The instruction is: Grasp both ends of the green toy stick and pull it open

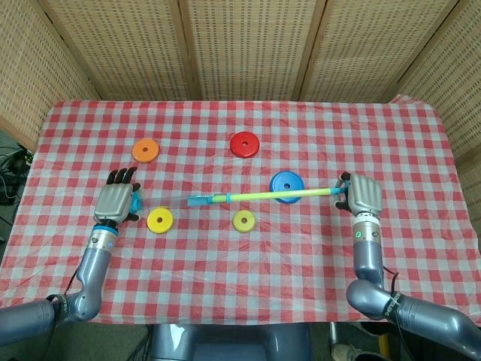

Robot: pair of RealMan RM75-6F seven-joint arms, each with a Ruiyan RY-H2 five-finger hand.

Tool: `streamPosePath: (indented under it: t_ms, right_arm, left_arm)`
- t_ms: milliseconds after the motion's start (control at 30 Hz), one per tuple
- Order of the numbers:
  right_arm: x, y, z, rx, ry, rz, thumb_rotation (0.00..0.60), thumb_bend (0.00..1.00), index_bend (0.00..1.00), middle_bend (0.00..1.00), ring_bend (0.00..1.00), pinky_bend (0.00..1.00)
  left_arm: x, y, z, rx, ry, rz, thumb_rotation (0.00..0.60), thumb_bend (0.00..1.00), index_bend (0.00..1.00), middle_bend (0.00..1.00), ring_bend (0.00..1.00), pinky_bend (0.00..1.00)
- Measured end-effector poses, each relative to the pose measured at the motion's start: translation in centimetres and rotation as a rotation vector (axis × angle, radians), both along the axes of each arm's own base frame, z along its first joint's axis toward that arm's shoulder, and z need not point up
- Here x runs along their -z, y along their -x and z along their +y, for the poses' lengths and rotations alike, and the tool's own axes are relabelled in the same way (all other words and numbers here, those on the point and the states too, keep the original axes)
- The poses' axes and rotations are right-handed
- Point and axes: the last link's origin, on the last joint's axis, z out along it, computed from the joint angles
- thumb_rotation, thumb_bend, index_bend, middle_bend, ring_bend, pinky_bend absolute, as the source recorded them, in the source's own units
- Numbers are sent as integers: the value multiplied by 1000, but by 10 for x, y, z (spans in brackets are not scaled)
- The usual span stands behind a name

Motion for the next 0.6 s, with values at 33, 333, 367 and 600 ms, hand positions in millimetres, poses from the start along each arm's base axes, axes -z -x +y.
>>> streamPosePath:
  t_ms: [33, 333, 367, 600]
  right_arm:
    - [0, 0, 0, 1, 0, 0, 600, 596, 802, 1000, 1000, 806]
    - [-1, 0, 0, -9, 2, -7, 600, 566, 773, 1000, 996, 784]
    - [-1, 0, 0, -13, 4, -5, 600, 537, 742, 1000, 985, 760]
    - [-4, 2, 2, -23, 9, 49, 600, 307, 500, 828, 720, 447]
  left_arm:
    - [0, 1, 0, -2, 0, 0, 600, 311, 594, 0, 0, 0]
    - [-1, 6, 0, -12, 1, 4, 600, 309, 562, 0, 0, 0]
    - [-1, 6, 0, -12, 1, 4, 600, 305, 527, 0, 0, 0]
    - [-5, 7, 1, 1, 20, 26, 600, 257, 206, 0, 0, 0]
